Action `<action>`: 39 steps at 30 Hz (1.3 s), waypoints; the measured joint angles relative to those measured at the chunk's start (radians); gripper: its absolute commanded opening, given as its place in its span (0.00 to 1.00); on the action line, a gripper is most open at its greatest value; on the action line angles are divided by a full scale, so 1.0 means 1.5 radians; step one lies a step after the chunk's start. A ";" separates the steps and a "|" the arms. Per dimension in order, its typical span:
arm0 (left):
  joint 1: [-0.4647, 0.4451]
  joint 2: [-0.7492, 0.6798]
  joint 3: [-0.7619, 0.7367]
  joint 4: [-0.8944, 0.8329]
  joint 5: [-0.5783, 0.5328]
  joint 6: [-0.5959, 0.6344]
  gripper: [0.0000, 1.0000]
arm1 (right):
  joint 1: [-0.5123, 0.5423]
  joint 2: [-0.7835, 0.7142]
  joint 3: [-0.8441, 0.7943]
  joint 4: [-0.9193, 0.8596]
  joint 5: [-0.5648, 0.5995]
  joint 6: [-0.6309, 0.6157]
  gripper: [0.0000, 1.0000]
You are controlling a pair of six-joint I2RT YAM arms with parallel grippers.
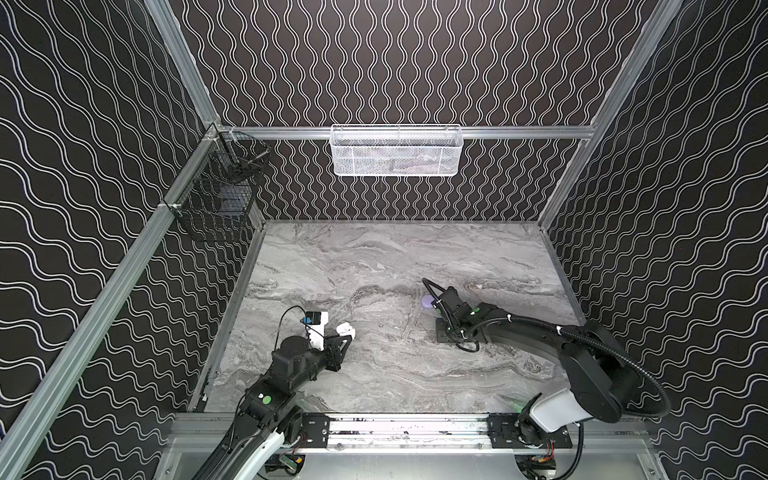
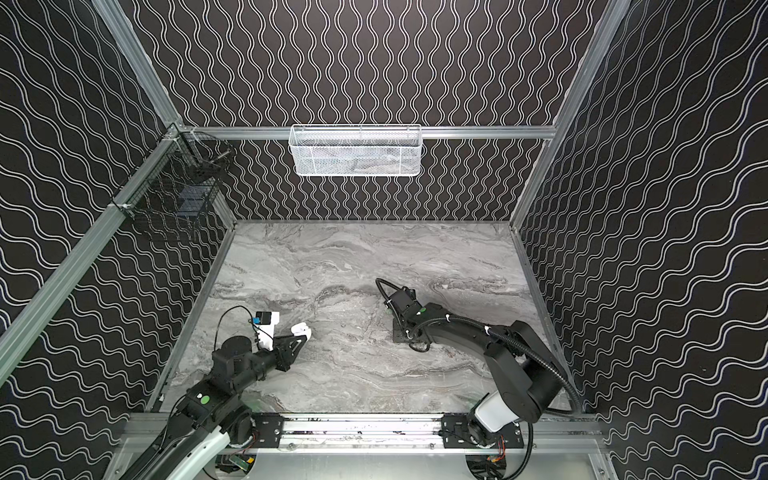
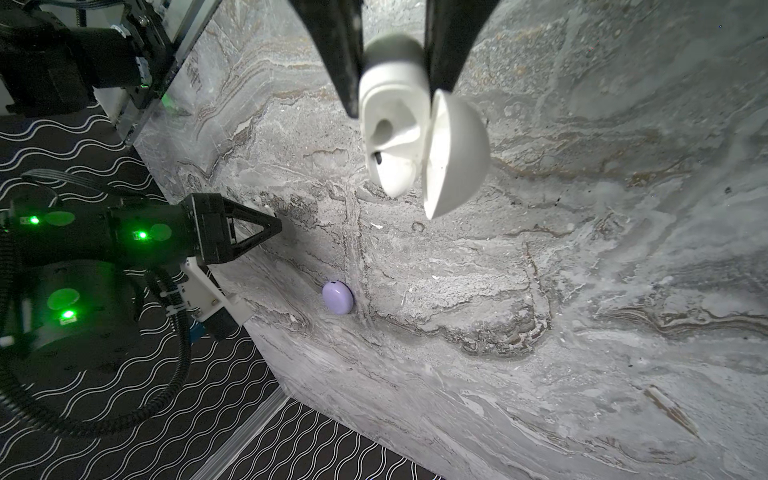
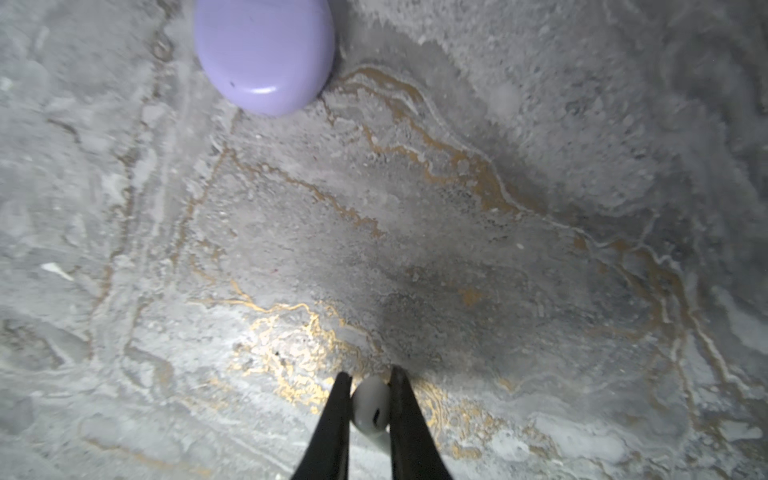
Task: Insert the wireless bluetooth earbuds into the charging case
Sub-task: 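Carry the earbud toward the case with the right gripper while the left gripper raises it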
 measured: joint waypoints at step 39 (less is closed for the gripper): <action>-0.212 0.380 0.036 0.478 -0.086 0.118 0.14 | 0.130 -0.144 0.089 0.205 -0.160 0.115 0.17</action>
